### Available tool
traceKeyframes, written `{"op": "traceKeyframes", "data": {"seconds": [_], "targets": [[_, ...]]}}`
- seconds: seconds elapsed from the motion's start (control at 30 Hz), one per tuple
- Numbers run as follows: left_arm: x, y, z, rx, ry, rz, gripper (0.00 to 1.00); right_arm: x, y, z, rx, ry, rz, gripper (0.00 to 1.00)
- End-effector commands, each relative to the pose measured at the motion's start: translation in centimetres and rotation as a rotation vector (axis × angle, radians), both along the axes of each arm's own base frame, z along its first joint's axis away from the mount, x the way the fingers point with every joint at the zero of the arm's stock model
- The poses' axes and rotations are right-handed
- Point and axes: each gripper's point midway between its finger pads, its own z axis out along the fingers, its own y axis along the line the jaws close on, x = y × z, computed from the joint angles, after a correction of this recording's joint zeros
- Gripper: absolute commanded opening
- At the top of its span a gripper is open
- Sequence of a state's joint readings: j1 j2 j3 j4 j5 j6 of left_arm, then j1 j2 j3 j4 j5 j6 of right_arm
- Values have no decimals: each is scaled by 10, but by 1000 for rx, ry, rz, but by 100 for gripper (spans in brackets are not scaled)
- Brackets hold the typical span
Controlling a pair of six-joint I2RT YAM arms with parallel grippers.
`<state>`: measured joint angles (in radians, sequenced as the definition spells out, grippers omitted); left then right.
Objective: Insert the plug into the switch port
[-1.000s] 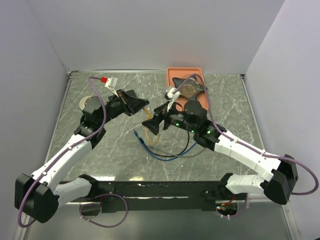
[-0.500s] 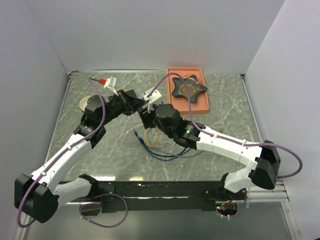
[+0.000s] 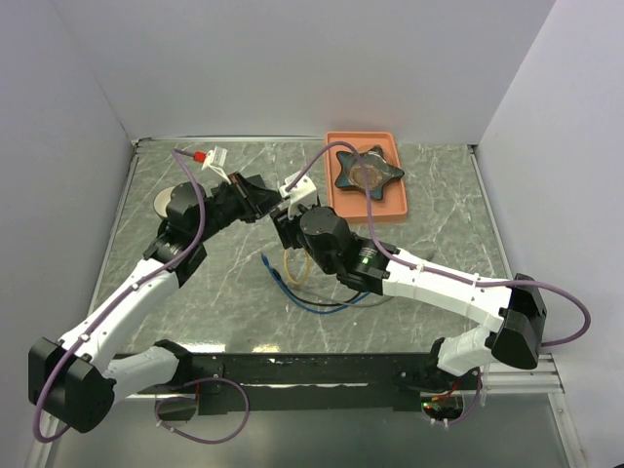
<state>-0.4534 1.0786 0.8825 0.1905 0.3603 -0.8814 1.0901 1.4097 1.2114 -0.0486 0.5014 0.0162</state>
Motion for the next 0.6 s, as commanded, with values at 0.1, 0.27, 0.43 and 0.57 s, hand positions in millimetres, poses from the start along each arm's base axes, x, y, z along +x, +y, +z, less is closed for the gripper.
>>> {"op": "traceKeyframes", "data": {"seconds": [0.1,0.27,0.43,0.57], "targets": [[4,-4,14,-12,-7,-1,1,-4,3,49,140,-82,2,59],[4,-5,15,-14,-10,-10,1,-1,3,52,145,-86,-12,32],[3,-5,18,-27,-18,-9,1,4,8,40,72,-83,-16,20],[1,-5,21,-27,-29,-16,1,3,12,39,77,-76,5,10]]}}
